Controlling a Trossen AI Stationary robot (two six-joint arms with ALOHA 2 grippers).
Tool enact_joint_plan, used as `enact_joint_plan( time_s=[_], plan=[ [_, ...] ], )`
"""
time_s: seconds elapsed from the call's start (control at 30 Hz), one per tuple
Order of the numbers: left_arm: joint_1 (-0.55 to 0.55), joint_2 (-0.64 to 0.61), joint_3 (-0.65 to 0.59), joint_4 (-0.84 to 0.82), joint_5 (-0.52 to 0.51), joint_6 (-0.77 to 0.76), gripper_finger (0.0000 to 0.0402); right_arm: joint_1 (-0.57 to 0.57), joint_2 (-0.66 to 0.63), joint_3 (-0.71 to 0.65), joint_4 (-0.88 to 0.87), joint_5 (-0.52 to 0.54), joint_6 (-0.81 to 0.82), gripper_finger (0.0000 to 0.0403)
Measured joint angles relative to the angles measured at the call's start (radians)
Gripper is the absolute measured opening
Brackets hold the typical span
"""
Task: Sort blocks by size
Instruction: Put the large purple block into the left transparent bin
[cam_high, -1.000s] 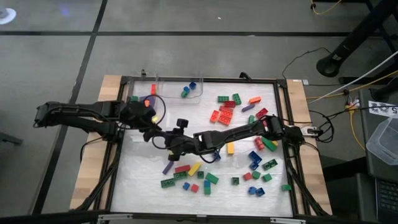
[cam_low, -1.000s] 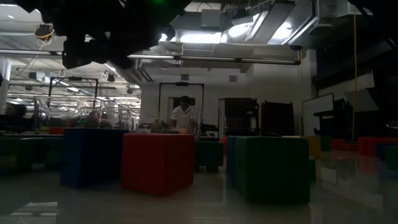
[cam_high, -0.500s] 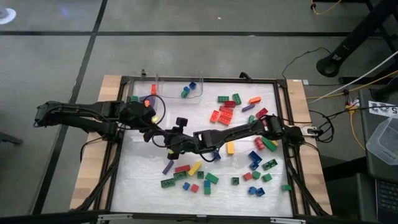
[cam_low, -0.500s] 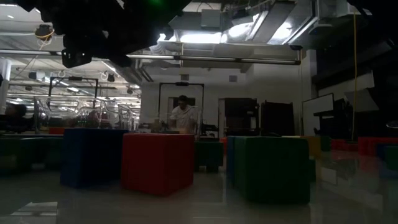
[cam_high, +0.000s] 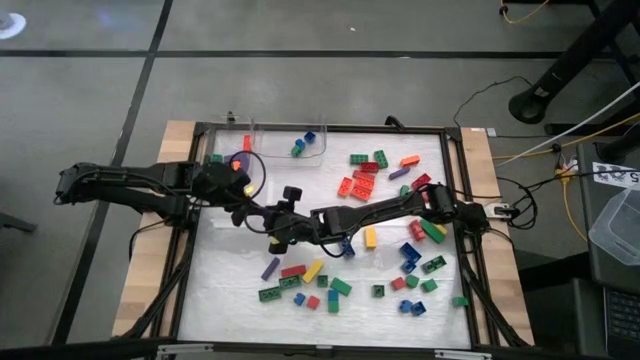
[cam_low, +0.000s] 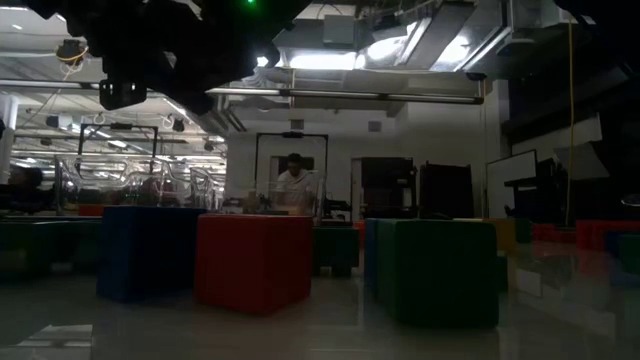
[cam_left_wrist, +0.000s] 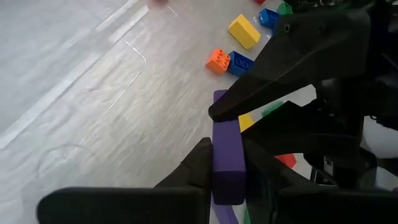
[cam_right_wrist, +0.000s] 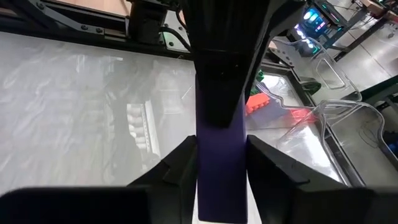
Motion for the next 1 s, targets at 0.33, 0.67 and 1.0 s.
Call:
enact_joint_plan(
  time_s=[0.33,0.67,1.0],
  plan=[
    [0.004,0.001,-0.002,-0.017,-0.102,0.001,0.0043,0.007,-0.011,0.001,-0.044,0.002,0.002,0.0247],
    [0.119,-0.018,-0.002,-0.018,-0.327,0.158,0.0043,0.037,-0.025,0.190,-0.647,-0.024,0.147,0.0236],
    [0.305,-0.050,-0.002,-0.017,-0.586,0.304,0.0044,0.027,-0.025,0.215,-1.095,-0.033,0.238,0.0203]
  ],
)
